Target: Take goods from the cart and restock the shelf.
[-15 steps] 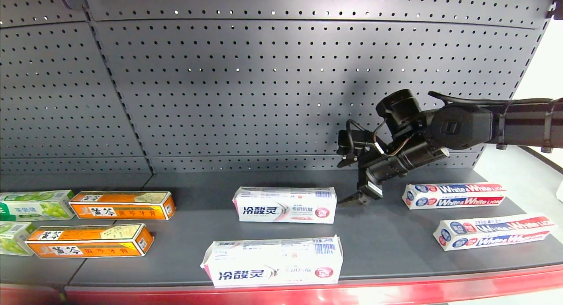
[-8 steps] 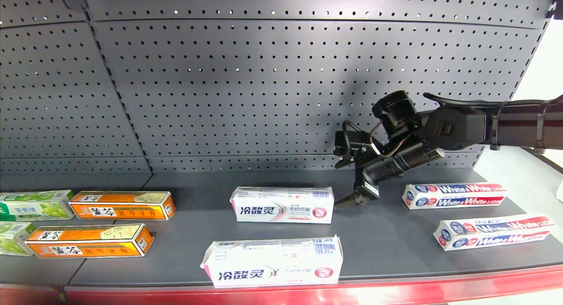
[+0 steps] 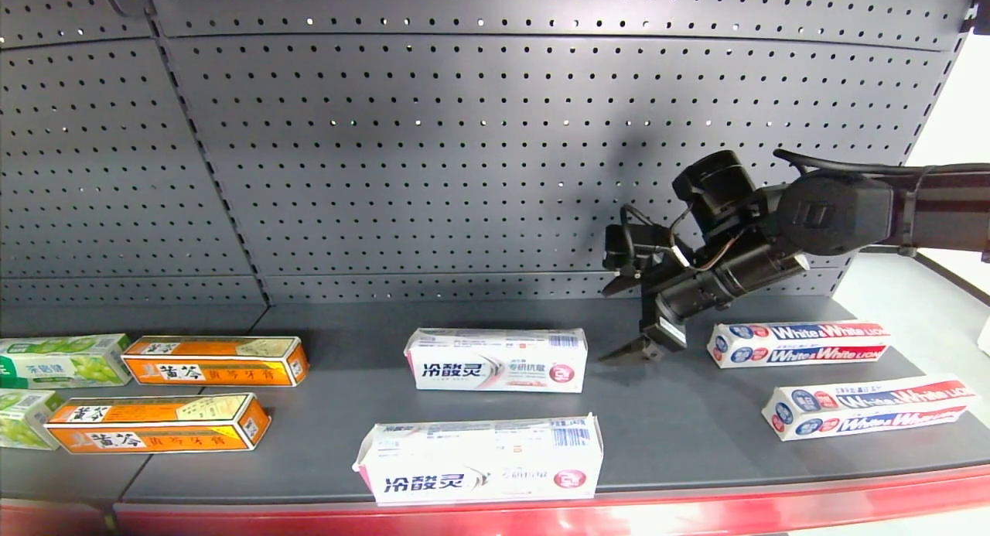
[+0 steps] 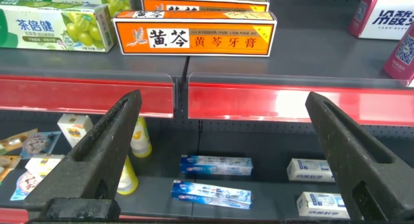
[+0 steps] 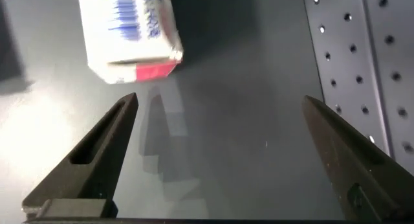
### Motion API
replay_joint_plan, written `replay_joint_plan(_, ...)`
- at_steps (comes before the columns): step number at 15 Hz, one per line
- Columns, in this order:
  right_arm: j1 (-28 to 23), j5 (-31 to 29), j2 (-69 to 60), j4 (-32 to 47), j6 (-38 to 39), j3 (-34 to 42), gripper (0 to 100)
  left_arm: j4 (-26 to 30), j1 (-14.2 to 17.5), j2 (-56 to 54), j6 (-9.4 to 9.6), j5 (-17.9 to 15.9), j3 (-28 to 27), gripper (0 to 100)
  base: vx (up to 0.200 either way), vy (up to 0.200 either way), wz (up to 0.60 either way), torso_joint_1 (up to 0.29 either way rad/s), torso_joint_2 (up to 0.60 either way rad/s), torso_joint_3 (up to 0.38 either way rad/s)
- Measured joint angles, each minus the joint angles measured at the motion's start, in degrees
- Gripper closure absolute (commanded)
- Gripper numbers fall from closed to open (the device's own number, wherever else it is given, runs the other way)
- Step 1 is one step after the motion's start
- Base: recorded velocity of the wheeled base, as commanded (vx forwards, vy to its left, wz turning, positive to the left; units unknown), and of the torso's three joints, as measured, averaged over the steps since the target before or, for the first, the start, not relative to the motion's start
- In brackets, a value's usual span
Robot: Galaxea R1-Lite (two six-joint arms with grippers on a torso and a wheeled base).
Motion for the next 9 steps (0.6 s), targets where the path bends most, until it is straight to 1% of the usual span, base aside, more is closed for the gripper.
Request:
replay_joint_plan(2,-1.06,0.01,-2.41,-0.10,-0.15,2.30,0,0.00,-0.05,0.00,-0.02,0.01,0.00,0,0.000,0.000,0.00,0.000,0.00,0.000)
replay_joint_plan(4,-2.08,0.01,-5.79,-1.17,-0.30,6.61,0,0.00,-0.02,0.00,0.00,0.00,0.00,0,0.000,0.000,0.00,0.000,0.00,0.000)
replay_joint_plan(6,-3.22,0.01,-10.45,-3.77,-0.34,12.48,0,0.00,-0.02,0.00,0.00,0.01,0.00,0,0.000,0.000,0.00,0.000,0.00,0.000)
replay_joint_plan(9,-4.90,0.01,-19.40,-5.57,-0.33,20.50,0,0.00,-0.02,0.00,0.00,-0.02,0.00,0,0.000,0.000,0.00,0.000,0.00,0.000)
